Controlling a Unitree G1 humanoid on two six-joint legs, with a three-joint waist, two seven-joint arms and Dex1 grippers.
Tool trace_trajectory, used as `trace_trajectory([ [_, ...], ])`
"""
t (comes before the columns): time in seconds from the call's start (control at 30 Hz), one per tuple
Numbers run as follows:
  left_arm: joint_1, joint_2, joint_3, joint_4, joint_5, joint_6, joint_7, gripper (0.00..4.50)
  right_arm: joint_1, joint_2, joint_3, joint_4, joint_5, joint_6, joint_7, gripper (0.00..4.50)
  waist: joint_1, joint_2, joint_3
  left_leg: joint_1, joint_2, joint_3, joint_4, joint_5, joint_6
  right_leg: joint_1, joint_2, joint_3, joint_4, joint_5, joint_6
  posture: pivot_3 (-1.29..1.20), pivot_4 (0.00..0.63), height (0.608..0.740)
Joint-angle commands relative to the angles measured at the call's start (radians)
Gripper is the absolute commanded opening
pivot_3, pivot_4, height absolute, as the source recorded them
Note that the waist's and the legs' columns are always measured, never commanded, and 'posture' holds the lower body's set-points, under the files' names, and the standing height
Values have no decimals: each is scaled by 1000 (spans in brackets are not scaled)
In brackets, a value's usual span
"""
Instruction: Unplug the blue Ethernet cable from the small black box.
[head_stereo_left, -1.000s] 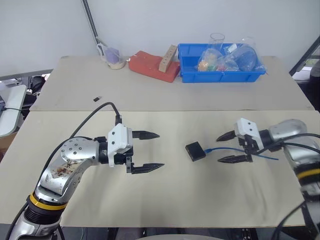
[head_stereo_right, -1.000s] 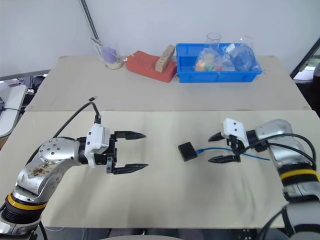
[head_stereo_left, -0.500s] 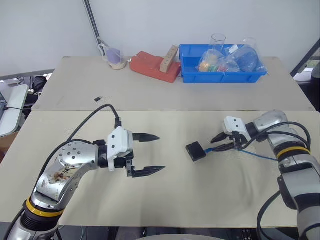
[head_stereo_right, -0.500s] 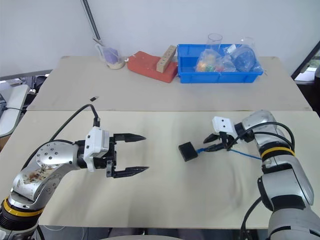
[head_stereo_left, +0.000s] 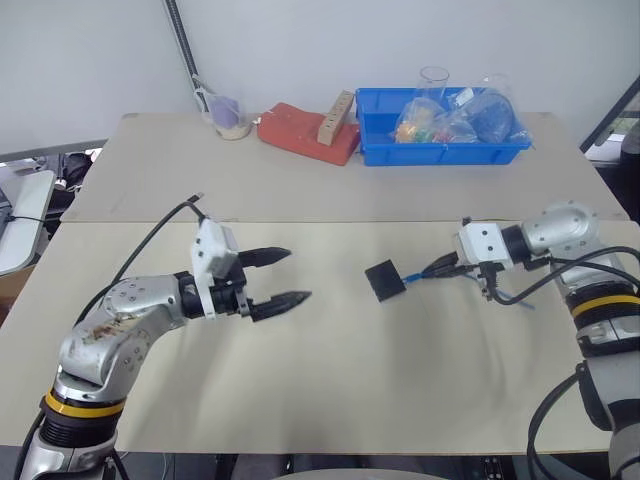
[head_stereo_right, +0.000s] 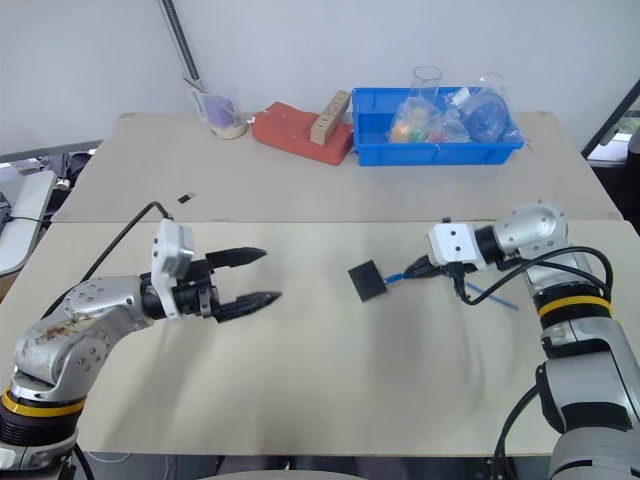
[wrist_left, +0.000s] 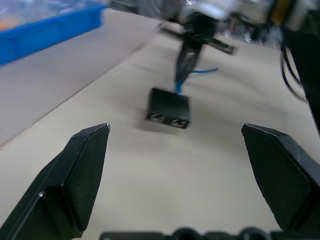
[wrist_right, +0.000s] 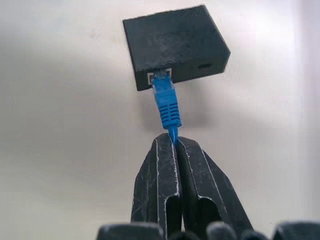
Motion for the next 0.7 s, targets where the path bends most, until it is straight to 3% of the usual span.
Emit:
trace_trajectory([
  [0.03,-70,-11,74,34,-144,120,42,4500,4,51,-69,-201,-83,-63,-235,27,-1,0,0,0,0,0,0,0,0,-1,0,0,0,0,0,0,150,740],
  [0.13,-146,-48,87,72,-186,159,92,4500,27,101,-86,-317,-160,-63,-382,27,10,0,0,-1,-1,-2,0,0,-1,-1,-1,-3,1,0,0,0,150,740],
  [0.27,-185,-79,68,95,-141,122,112,4500,53,133,-83,-398,-187,-47,-475,27,30,0,0,-3,-2,-4,1,1,-2,-1,-3,-5,2,0,0,0,150,740],
  [0.7,-219,-136,25,124,-69,51,85,4500,33,163,-46,-446,-190,-54,-563,27,27,0,0,-3,-2,-3,1,1,-2,-2,-1,-4,0,0,0,0,150,740],
])
